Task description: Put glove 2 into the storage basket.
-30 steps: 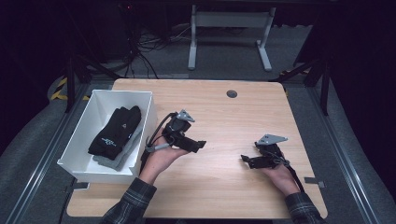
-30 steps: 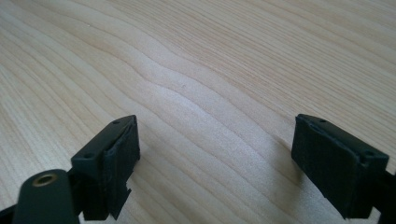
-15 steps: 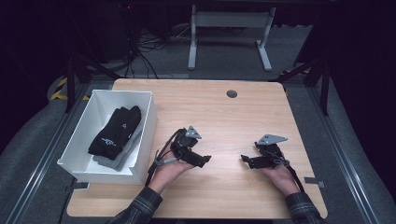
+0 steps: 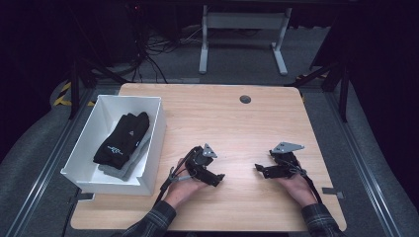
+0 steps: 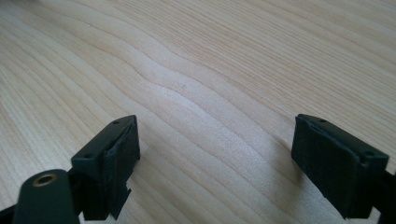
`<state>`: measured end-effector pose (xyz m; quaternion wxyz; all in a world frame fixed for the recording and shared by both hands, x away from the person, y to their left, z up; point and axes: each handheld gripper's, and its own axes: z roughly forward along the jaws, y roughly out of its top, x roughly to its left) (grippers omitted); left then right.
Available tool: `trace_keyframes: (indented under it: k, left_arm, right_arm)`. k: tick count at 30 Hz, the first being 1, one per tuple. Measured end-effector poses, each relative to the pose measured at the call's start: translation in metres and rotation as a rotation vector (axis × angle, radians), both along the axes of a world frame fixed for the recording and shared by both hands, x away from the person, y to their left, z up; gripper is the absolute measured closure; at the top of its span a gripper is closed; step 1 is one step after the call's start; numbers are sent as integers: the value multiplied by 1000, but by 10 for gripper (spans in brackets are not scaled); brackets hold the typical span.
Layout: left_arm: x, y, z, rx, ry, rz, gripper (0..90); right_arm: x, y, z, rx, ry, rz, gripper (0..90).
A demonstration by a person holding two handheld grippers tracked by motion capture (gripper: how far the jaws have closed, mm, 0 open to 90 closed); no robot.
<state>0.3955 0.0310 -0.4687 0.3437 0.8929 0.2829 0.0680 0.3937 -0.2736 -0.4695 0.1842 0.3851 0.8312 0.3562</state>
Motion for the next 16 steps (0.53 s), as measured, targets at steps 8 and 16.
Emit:
trace_keyframes:
  k: [8,16]
  left_arm:
    - [-3,-3,-7,-6,-72,-24,0]
    - [-3,-3,-7,-4,-66,-32,0]
  right_arm:
    - [0,0,0,0,-1,3,159]
    - [1,0,0,1,-1,3,159]
